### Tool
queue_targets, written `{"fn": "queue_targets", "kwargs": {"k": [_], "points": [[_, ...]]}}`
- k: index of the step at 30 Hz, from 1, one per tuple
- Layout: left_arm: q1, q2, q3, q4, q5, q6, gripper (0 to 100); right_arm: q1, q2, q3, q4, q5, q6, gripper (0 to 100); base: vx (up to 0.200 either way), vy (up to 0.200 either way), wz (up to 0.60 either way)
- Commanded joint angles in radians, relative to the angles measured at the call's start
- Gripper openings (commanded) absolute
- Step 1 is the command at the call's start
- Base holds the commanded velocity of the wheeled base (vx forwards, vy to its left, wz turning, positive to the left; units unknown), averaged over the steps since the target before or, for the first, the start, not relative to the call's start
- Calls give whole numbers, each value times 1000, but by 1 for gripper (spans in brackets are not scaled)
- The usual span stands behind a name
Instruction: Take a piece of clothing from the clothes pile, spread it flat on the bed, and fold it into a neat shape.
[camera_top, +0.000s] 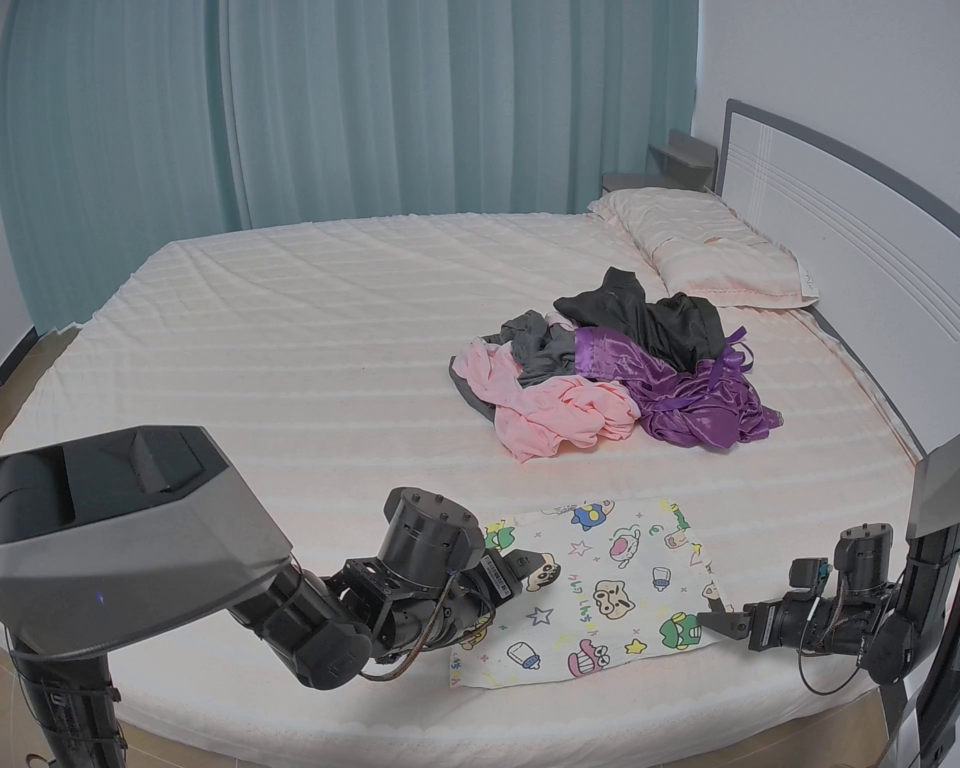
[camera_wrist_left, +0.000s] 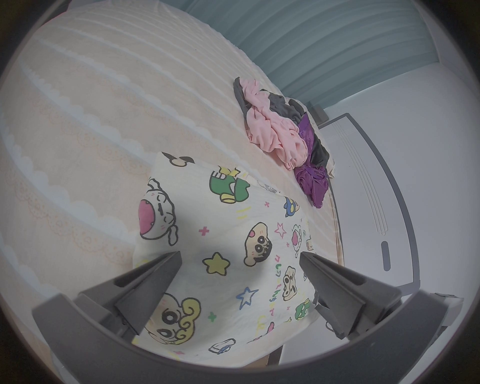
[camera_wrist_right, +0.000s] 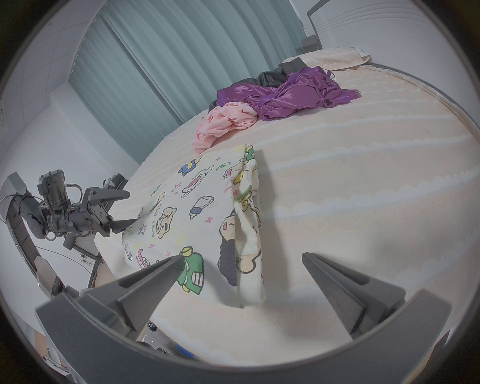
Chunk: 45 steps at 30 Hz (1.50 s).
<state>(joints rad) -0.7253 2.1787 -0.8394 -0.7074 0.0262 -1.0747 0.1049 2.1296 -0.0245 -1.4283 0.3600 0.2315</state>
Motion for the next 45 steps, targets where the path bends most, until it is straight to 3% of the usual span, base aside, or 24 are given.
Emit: {"fn": "queue_targets", "kwargs": {"k": [1,9,14,21,25,43,44,45], "points": [[-8,18,0,2,-2,5,100,-2,-19,-9,-11,0,0,100,0,0,0],[-6,0,8,-3,3,15,100,-13,-59,-80,-18,-1,5,100,0,0,0],[9,-125,48,-4,5,12,100,-1,-43,-301,95,-39,25,100,0,0,0],[55,-178,68,-3,5,15,100,53,13,-581,302,-42,229,100,0,0,0],[57,-165,68,-4,12,15,100,81,95,-675,364,-42,267,100,0,0,0],[61,-149,62,-6,31,15,100,102,197,-764,376,-42,272,100,0,0,0],[61,-149,62,-6,31,15,100,102,199,-766,376,-44,272,0,0,0,0],[61,-149,62,-6,31,15,100,101,199,-764,374,-44,272,0,0,0,0]]}}
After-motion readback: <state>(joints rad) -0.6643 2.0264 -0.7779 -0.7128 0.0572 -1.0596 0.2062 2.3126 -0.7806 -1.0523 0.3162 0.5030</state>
